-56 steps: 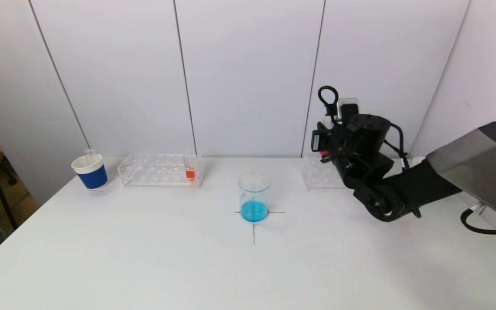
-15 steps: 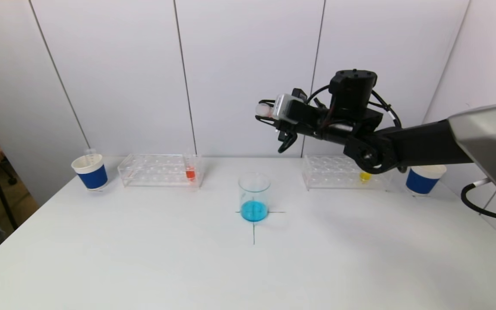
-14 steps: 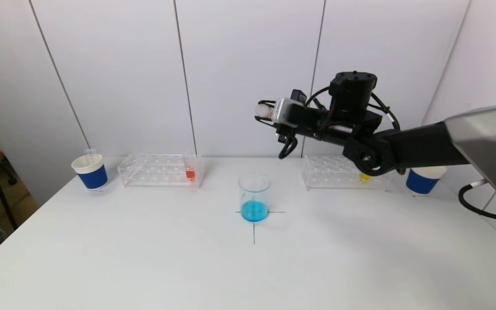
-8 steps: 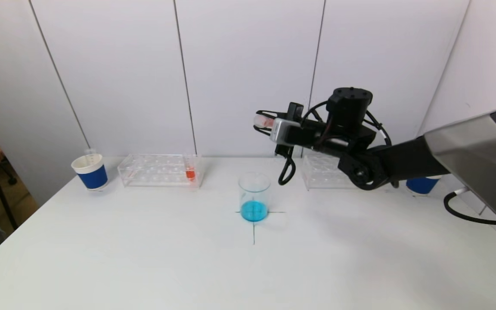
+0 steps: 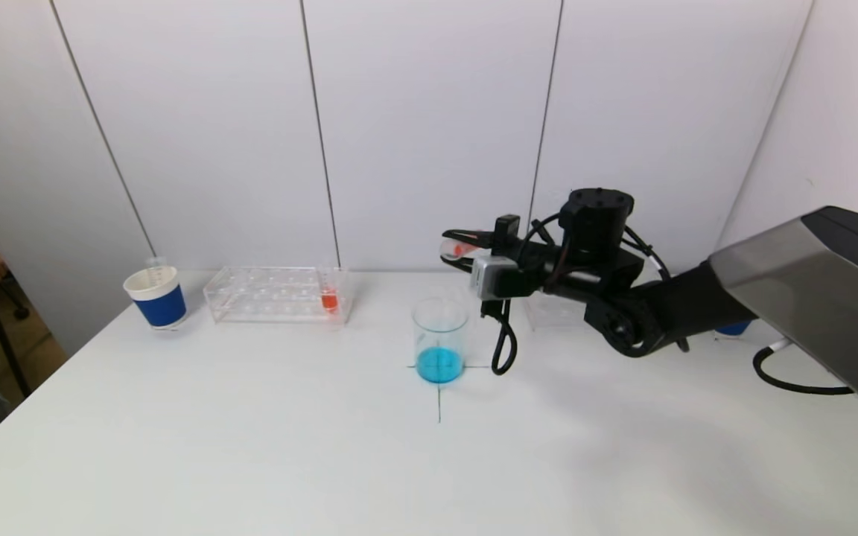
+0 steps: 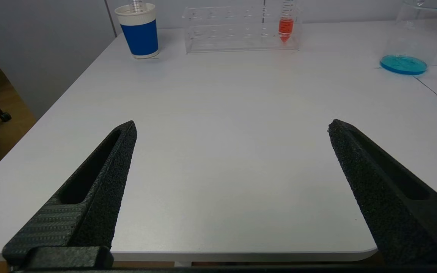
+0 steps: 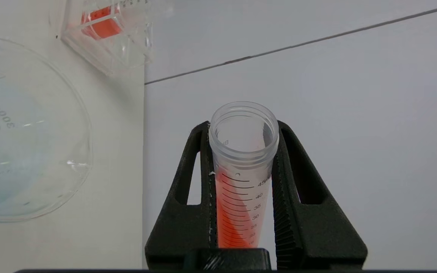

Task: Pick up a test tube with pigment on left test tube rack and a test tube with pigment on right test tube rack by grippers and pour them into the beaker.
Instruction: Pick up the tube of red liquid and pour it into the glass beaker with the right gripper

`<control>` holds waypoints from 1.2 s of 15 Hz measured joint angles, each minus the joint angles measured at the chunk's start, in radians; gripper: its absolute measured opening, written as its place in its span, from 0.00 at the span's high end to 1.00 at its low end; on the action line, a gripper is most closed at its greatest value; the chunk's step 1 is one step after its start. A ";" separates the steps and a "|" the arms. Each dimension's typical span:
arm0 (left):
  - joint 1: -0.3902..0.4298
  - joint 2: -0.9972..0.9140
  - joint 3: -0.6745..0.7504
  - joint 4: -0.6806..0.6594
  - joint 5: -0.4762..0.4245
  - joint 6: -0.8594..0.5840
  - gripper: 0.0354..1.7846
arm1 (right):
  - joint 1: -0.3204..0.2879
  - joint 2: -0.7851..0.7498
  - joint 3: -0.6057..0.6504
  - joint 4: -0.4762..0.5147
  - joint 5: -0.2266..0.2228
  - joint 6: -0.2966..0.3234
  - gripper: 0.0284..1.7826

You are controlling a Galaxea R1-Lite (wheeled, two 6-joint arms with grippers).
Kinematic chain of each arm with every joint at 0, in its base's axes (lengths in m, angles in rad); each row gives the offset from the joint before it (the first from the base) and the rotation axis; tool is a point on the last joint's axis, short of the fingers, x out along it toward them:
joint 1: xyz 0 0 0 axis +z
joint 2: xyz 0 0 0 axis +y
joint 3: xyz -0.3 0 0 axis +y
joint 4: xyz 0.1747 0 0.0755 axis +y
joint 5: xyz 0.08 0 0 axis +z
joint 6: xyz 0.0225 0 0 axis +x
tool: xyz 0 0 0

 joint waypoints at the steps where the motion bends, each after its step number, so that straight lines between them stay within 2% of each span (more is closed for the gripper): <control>1: 0.000 0.000 0.000 0.000 0.000 0.000 0.01 | 0.000 0.000 0.002 0.001 0.001 -0.011 0.75; 8: 0.000 0.000 0.000 0.000 0.000 0.000 0.01 | -0.007 0.005 0.024 -0.012 0.033 -0.089 0.75; 18: 0.000 0.000 0.000 0.000 0.000 0.000 0.01 | -0.007 0.024 0.021 -0.020 0.035 -0.182 0.75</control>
